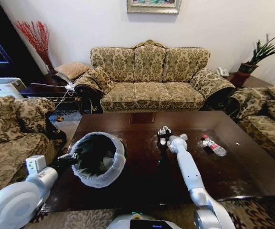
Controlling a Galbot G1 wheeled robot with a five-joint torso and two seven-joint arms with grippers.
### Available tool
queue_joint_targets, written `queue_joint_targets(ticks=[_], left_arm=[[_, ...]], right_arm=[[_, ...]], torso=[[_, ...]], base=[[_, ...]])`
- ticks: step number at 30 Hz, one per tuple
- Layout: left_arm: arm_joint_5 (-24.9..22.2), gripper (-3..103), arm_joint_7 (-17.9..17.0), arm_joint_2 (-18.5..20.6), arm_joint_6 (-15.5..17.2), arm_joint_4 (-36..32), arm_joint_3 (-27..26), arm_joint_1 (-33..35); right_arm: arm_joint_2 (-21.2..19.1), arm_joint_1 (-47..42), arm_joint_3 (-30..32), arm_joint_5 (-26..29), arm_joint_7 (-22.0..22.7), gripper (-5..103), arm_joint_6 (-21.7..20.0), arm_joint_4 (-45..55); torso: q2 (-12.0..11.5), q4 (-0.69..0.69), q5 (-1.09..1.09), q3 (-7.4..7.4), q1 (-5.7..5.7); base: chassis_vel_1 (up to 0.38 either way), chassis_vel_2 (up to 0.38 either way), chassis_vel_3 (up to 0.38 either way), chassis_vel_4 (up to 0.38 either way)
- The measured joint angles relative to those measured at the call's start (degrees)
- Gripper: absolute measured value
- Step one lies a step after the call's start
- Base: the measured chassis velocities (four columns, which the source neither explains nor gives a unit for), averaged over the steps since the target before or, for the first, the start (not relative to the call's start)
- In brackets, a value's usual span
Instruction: Move to the front of the table and place the trash on the table into the trash bin.
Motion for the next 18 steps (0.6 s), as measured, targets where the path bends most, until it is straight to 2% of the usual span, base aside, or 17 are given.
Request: queue_joint_targets(ticks=[2,5,6,9,11,12,14,18], left_arm=[[0.0,0,0.0,-0.3,0.0,0.0,0.3,-0.1],[0.1,0,0.0,-0.8,-0.1,0.0,0.7,0.0],[0.1,0,0.0,-0.8,-0.1,0.0,0.7,0.0],[0.2,0,0.0,-0.7,-0.2,0.0,0.7,0.1],[0.2,0,0.0,-0.7,-0.2,0.0,0.7,0.1],[0.2,0,0.0,-0.6,-0.2,0.0,0.7,0.1],[0.1,0,0.0,-0.6,-0.2,0.0,0.7,0.1],[0.1,0,0.0,-0.2,-0.3,0.2,0.6,0.3]], right_arm=[[0.0,0.2,0.0,0.3,-0.1,75,0.0,-0.1],[-0.1,0.5,0.0,0.8,-0.1,63,0.0,-0.4],[-0.1,0.5,0.0,0.8,-0.1,63,0.0,-0.4],[-0.1,0.7,0.1,1.8,-0.1,51,-0.1,-1.1],[-0.1,0.7,0.1,1.8,-0.1,51,-0.1,-1.2],[0.0,0.8,0.1,1.8,-0.1,43,-0.1,-1.5],[0.0,0.8,0.1,1.9,-0.1,43,-0.1,-1.6],[-0.2,1.3,0.0,1.7,-0.5,27,-0.2,-3.1]], torso=[[0.0,0.0,-0.01,0.0,0.0],[0.0,0.0,0.0,0.0,0.0],[0.0,0.0,0.0,0.0,0.0],[0.0,0.0,-0.01,0.0,0.0],[0.0,0.0,0.0,0.0,0.0],[0.0,0.0,0.0,0.0,0.0],[0.0,0.0,0.0,0.0,0.0],[0.0,0.0,0.0,0.0,0.0]], base=[[0.0,0.0,0.0,0.0],[0.0,0.0,0.0,0.0],[0.0,0.0,0.0,0.0],[0.0,0.0,0.0,0.0],[0.0,0.0,0.0,0.0],[0.0,0.0,0.0,0.0],[0.0,0.0,0.0,0.0],[0.0,0.0,0.0,0.0]])
